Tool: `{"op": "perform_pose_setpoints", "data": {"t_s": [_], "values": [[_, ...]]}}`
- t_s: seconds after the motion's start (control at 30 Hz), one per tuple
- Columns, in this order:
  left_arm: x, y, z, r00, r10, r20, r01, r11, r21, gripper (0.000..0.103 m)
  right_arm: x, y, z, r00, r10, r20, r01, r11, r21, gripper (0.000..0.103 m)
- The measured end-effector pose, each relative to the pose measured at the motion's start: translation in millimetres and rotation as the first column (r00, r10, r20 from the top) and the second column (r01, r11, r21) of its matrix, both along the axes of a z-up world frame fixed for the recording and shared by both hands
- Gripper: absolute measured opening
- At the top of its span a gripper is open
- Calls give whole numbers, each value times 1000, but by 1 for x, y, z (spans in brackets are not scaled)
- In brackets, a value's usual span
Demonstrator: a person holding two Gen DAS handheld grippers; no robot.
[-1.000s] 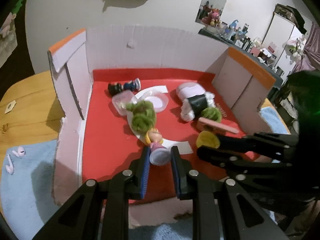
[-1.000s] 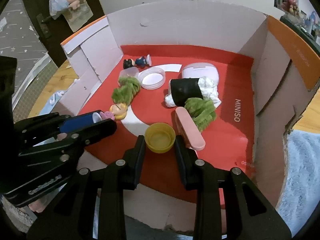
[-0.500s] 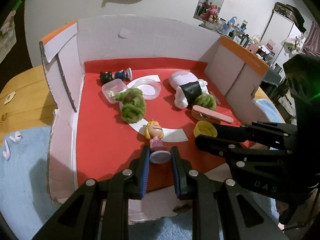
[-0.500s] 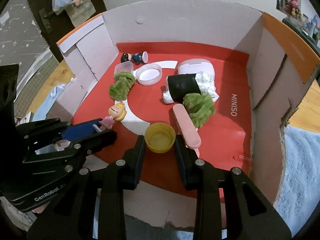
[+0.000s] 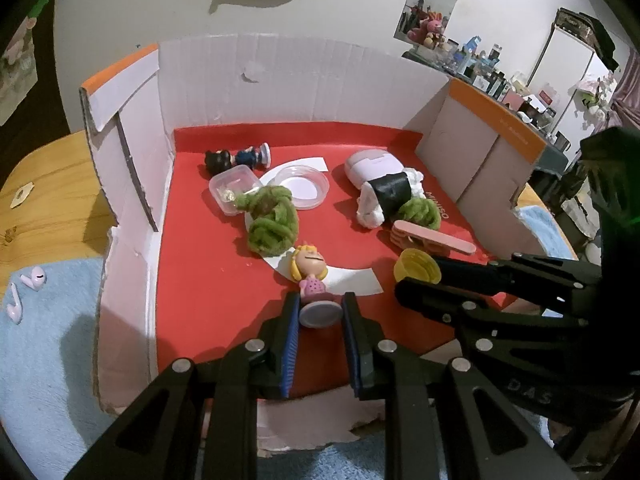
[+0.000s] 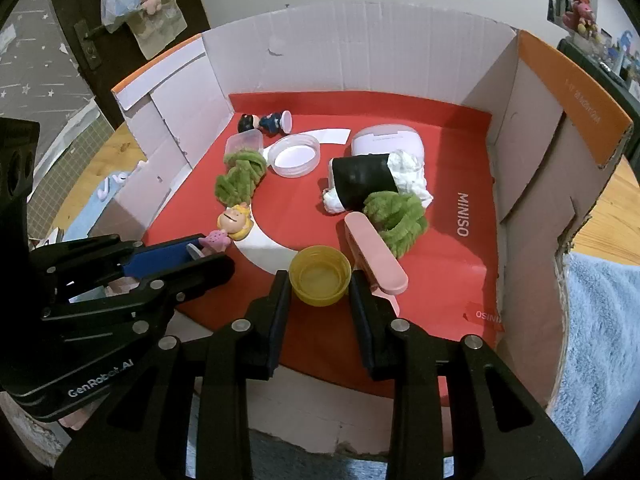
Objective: Organize objects
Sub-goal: 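Set the figurine upright and open the left tool while the right tool releases the yellow cap, then withdraw both open tools out of the box back over the towel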
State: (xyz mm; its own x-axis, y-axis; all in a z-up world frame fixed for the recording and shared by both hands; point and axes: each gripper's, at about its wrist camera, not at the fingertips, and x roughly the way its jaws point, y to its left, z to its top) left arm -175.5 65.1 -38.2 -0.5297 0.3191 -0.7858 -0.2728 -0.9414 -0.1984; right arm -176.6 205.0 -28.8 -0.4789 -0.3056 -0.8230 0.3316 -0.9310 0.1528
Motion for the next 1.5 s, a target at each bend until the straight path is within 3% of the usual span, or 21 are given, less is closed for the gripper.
{"op": "perform_pose_setpoints", "data": {"t_s": [0.07,0.2,0.43,0.53,0.73,0.9,1.03,1.13,1.23,1.37,1.5], "values": [[0,0,0,1000,-1,-2,1,1000,-1,22,-1,-4,-2,1000,2,0,-2,1000,-7,29],[0,0,1,1000,2,-10,-2,1000,0,33,2,-4,-1,1000,8,-7,-8,1000,-17,30],[2,-3,3,1000,9,-24,-9,1000,1,34,5,-6,2,1000,11,-23,-12,1000,-25,32],[2,-6,6,999,19,-34,-19,1000,-3,38,8,-6,4,999,8,-32,-9,999,-33,48],[9,-10,13,997,27,-66,-29,999,-27,42,15,-5,11,998,3,-60,-5,999,-36,48],[16,-13,17,995,44,-88,-48,998,-45,53,22,-3,16,997,-6,-72,3,999,-48,49],[22,-15,20,994,48,-101,-53,997,-48,56,29,0,21,996,-12,-86,7,998,-56,57],[29,-16,24,991,57,-123,-65,996,-60,64,35,0,24,995,-16,-99,10,998,-57,57],[35,-18,28,989,62,-134,-70,996,-55,65,42,1,27,993,-22,-112,15,998,-65,68],[42,-19,31,987,65,-145,-73,996,-51,67,52,4,31,991,-31,-127,21,997,-75,69],[50,-20,36,985,73,-157,-81,996,-45,76,59,7,34,990,-39,-134,27,996,-85,71]]}}
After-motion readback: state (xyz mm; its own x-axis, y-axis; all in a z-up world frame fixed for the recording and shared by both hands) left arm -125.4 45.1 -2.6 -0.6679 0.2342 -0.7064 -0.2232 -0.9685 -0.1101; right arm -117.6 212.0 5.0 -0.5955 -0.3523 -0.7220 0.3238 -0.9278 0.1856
